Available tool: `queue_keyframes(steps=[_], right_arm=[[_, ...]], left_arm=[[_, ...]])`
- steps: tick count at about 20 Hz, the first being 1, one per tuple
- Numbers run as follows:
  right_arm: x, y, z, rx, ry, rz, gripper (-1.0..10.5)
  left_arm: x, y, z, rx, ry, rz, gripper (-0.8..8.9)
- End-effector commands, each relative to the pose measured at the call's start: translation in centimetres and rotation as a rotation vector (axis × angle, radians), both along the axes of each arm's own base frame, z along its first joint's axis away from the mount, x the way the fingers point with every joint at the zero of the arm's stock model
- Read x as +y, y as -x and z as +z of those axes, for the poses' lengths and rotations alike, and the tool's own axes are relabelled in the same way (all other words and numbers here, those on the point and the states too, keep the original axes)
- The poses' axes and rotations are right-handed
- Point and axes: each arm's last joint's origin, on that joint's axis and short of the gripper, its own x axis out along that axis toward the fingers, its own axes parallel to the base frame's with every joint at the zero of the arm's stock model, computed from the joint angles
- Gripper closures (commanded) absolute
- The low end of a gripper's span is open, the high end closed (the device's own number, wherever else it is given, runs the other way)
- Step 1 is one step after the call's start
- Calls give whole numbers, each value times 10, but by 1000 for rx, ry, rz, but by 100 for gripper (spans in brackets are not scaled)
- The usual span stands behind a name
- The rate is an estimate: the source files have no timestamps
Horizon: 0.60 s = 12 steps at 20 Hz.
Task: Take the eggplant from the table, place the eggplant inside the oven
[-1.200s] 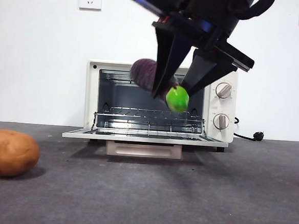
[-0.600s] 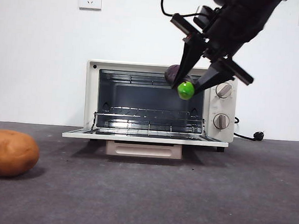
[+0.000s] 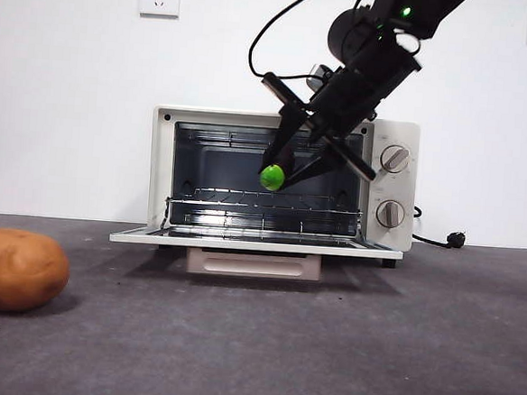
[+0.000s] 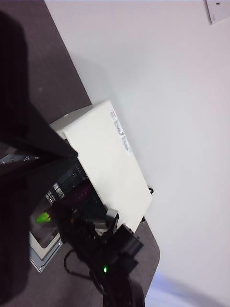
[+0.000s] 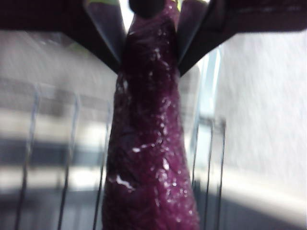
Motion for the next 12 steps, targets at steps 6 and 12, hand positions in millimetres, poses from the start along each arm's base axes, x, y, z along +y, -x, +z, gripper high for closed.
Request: queue_keyframes(steps=[6, 12], right_arm=[[2, -21, -7, -74, 7, -228, 955], [-2, -24, -8, -135, 112, -329, 945]], left_arm=[[1, 5, 0, 0, -19, -8, 819], [1, 7, -1, 8, -21, -8, 819]])
